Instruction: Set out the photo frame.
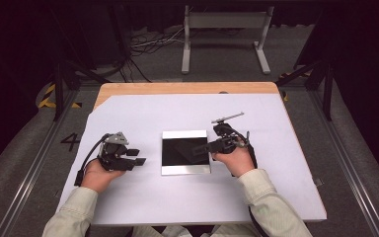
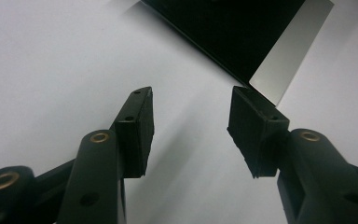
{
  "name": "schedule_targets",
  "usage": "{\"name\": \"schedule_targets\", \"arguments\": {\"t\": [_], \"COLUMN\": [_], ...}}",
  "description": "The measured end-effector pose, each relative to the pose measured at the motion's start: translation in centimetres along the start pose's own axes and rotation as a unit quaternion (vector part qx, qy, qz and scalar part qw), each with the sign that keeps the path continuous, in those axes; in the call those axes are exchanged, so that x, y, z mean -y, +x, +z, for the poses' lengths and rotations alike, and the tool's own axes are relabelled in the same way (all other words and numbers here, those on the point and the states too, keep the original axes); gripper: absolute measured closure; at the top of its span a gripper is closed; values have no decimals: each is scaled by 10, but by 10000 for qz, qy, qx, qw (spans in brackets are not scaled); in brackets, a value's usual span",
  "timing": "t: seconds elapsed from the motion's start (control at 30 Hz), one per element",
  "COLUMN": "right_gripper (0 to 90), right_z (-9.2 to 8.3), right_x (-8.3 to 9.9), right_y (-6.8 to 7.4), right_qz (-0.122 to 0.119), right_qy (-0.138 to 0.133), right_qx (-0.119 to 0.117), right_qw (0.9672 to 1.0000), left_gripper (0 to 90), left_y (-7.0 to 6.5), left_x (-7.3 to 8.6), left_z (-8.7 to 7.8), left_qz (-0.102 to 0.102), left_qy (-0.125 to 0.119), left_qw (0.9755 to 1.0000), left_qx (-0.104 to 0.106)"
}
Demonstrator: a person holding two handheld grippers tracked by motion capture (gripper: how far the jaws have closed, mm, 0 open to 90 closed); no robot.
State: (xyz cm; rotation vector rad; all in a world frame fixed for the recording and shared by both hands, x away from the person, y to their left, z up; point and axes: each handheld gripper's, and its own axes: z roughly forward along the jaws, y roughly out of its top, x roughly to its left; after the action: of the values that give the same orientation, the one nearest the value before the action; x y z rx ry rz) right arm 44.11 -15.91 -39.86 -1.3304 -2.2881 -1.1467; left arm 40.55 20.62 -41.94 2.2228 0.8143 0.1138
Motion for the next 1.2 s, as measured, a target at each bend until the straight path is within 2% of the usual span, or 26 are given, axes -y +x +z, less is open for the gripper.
{"name": "schedule_targets", "arguments": {"t": [0.23, 0.37, 0.53, 0.7, 0.93, 1.0, 1.07, 1.13, 1.2], "right_gripper": [652, 695, 749, 777, 854, 861, 873, 875, 877], "right_z": [-6, -11, -16, -20, -31, -33, -37, -42, -47], "right_x": [3, 6, 8, 9, 11, 11, 11, 11, 11], "right_y": [3, 10, 16, 20, 23, 25, 29, 35, 39], "right_qz": [-70, -250, -359, -501, -620, -704, -860, -1077, -1194], "right_qy": [8, -18, -16, -51, -362, -426, -565, -710, -844], "right_qx": [-75, -65, -144, -121, -449, -464, -415, -183, 32], "right_qw": [9999, 9997, 9993, 9987, 9964, 9955, 9938, 9915, 9892], "left_gripper": [507, 507, 506, 506, 506, 506, 506, 506, 506], "left_y": [0, 0, 0, 1, 0, 1, 1, 1, 1], "left_x": [0, 0, 0, 0, 1, 1, 1, 1, 1], "left_z": [0, 0, 0, -1, 0, 0, -1, 0, 0], "left_qz": [-8, -11, -15, -4, -56, -20, 4, -21, -42], "left_qy": [7, -1, -14, -17, -18, -17, -24, -15, -16], "left_qw": [10000, 10000, 10000, 10000, 10000, 10000, 10000, 10000, 10000], "left_qx": [5, 4, 3, -15, -16, -20, -25, -15, -21]}}
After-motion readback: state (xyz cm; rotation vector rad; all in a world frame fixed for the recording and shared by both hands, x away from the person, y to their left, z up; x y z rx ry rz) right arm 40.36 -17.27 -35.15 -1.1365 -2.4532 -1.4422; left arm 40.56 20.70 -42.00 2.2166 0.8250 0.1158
